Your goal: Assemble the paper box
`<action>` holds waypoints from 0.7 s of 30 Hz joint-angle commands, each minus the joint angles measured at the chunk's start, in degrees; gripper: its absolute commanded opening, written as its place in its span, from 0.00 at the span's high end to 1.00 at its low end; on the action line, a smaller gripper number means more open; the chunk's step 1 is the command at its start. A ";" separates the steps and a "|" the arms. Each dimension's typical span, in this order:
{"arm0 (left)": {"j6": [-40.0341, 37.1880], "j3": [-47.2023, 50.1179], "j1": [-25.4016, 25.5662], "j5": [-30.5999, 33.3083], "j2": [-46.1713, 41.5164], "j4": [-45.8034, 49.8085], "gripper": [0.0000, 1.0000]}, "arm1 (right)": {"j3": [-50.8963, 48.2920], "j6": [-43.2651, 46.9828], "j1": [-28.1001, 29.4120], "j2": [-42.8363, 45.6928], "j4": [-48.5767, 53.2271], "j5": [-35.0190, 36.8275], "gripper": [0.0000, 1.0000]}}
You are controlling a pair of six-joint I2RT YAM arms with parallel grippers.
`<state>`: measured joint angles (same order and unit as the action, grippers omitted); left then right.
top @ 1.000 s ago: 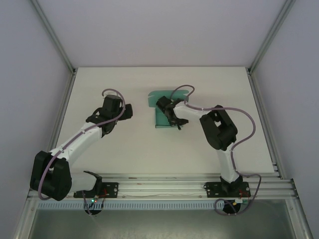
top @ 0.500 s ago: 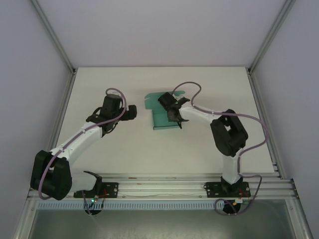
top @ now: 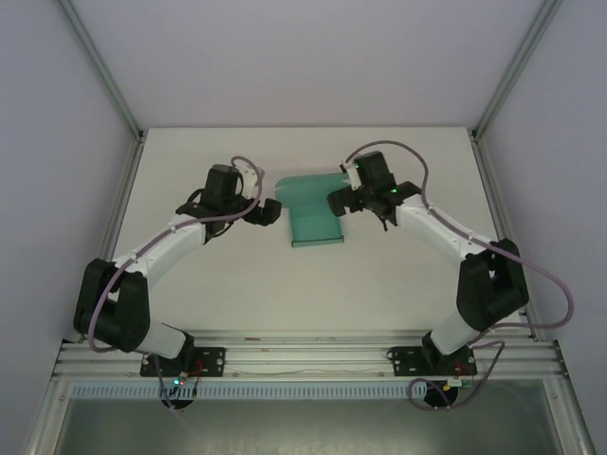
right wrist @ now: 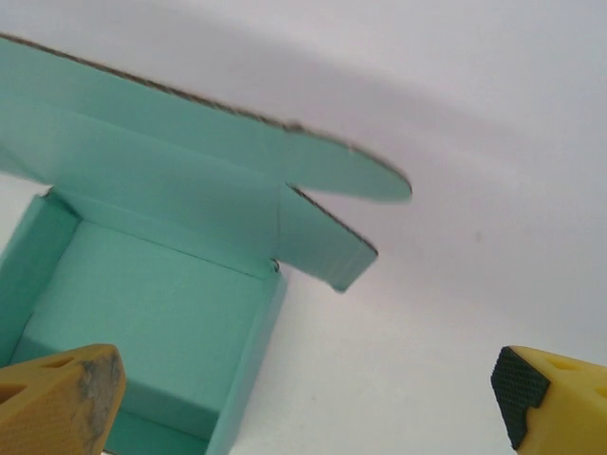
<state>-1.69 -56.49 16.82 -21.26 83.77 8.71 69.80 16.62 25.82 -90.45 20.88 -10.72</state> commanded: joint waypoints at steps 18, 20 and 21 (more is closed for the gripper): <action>-20.65 -27.50 -0.36 -7.19 21.47 18.37 0.56 | 35.93 27.07 -7.59 -26.31 28.76 -18.94 0.66; -20.72 -27.89 -0.38 -7.53 21.97 18.56 0.64 | 36.51 26.89 -7.65 -26.53 29.68 -18.81 0.73; -20.55 -27.98 -0.33 -7.72 22.08 18.49 0.70 | 36.64 26.88 -7.63 -26.53 30.12 -19.06 0.77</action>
<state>-21.28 -82.65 16.82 -27.42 105.27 23.83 104.16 43.44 18.52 -117.08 47.68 -29.47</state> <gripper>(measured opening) 0.335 0.258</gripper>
